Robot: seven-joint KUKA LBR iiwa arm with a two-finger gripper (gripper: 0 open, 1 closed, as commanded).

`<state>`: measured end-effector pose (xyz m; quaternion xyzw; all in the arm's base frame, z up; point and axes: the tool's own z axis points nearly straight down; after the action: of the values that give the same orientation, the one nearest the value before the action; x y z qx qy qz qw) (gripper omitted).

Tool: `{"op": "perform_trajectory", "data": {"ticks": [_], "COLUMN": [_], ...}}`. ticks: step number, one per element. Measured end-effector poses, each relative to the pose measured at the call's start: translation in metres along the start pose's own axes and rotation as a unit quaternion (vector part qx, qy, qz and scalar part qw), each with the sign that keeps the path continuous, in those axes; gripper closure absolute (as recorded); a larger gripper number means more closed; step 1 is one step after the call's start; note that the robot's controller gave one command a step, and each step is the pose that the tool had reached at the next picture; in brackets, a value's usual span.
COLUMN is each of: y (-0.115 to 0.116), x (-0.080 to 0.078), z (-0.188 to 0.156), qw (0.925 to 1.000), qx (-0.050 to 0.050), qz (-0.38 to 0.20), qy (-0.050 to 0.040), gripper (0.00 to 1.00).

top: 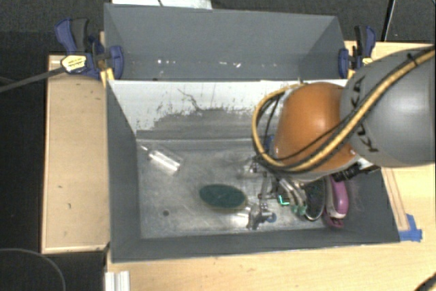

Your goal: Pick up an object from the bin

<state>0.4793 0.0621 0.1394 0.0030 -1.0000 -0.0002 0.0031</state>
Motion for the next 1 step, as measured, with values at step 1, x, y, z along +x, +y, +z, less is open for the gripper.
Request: {"op": "perform_trajectory", "data": {"ticks": [1], "y": [0.0309], "x": [-0.0257], "z": [0.0686], "qw": [0.9984], "qx": [-0.001], "qz": [0.056], "qy": [-0.0057], "gripper": [0.0]}}
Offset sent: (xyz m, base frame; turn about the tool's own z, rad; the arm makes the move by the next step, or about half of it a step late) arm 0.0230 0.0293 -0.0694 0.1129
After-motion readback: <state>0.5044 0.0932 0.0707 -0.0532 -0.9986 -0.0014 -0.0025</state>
